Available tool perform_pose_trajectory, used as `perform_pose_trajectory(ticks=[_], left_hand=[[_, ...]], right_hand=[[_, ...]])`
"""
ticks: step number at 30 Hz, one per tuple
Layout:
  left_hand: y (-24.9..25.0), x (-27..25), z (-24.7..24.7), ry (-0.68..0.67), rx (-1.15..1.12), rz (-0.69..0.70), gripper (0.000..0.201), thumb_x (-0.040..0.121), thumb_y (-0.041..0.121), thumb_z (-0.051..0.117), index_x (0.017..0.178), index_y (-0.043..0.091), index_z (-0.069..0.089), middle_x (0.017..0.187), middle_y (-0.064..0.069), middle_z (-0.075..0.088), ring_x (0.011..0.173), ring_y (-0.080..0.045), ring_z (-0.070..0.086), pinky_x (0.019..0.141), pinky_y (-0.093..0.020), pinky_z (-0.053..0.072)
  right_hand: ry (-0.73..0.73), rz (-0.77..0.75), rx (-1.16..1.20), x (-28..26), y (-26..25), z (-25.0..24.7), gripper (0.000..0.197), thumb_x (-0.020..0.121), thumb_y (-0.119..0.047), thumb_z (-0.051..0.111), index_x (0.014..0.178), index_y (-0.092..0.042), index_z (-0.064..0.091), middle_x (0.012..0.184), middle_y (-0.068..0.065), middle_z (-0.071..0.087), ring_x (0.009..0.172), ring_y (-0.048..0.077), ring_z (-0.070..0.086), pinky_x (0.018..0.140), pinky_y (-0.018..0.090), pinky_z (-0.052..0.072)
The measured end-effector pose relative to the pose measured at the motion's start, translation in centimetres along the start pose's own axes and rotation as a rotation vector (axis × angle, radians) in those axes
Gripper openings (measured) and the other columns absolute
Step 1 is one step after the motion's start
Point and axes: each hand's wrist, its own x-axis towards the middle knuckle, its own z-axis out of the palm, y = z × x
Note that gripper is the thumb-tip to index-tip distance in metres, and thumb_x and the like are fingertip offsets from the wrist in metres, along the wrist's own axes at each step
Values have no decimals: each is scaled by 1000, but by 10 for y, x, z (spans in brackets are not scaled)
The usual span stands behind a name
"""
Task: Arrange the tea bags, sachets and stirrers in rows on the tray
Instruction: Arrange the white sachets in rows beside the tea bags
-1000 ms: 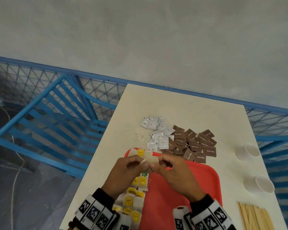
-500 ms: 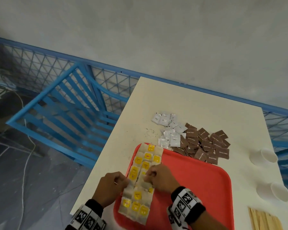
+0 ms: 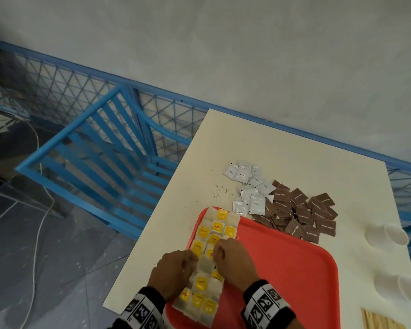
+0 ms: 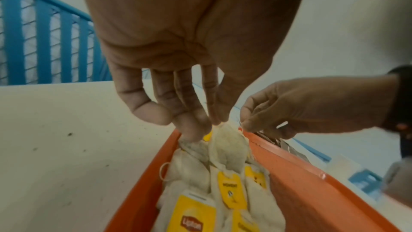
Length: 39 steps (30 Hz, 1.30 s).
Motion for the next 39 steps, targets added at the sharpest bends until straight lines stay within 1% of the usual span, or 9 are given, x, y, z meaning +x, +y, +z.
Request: perform_pose_trajectory(ticks=[6,12,16,18,21,24,27,32,39], left_hand=[[1,0,12,-97,261,-1,70,75,66,11,120,44,61,92,13,45,97,-11,56,87,-33,48],[-1,2,15,-63,260,-8,37,91,51,41,123,40,57,96,12,47,98,-11,58,85,-30,49],[-2,5,8,-77,206,55,26,88,55,43,99,40,60,87,16,51,86,-6,54,80,-25,48],[1,10,0,-89,140,81,20,83,58,45,79,40,56,77,16,59,74,-3,55,74,-27,50],[14,19,-14,-39,14,97,27,88,39,68,65,30,56,58,13,58,59,-3,53,61,-20,45],[28,38,-30,40,-26,119,38,88,39,69,62,16,55,51,7,50,53,-6,45,54,-17,36],[43,64,-44,84,-11,165,45,89,46,66,65,9,55,54,-3,51,51,-8,41,53,-19,35],[74,119,-60,66,67,178,38,91,39,65,62,20,52,53,5,51,50,-6,43,51,-16,34],[100,214,-60,19,204,23,31,92,45,61,67,28,52,77,8,62,77,-15,60,75,-33,51]], right_hand=[[-231,-46,-131,-16,-2,16,27,87,-24,50,106,-21,68,110,6,65,100,25,63,78,30,48],[-218,-81,-64,-17,-3,14,28,88,-26,48,108,-19,67,111,7,68,102,24,63,79,28,48],[-242,-78,75,-17,-2,3,27,86,-30,51,99,-16,70,102,5,72,90,23,67,76,30,52],[-229,-107,149,-14,1,-7,26,85,-31,53,88,-12,71,87,-4,71,77,11,65,73,28,52],[-146,-83,163,-5,12,-31,23,88,-20,66,65,-16,63,59,-18,55,58,-7,53,57,8,36],[-61,-33,119,12,30,-62,23,91,-19,62,73,-9,70,66,-13,63,56,-7,54,55,7,36],[17,44,62,33,52,-92,21,92,-19,60,73,-19,69,67,-18,56,58,-6,49,60,7,36],[118,187,53,80,75,-130,20,91,-16,64,78,-2,71,73,-8,63,64,-1,56,57,11,41],[222,293,-3,162,89,-169,21,88,-21,50,76,-20,67,89,3,70,76,19,67,73,37,60]])
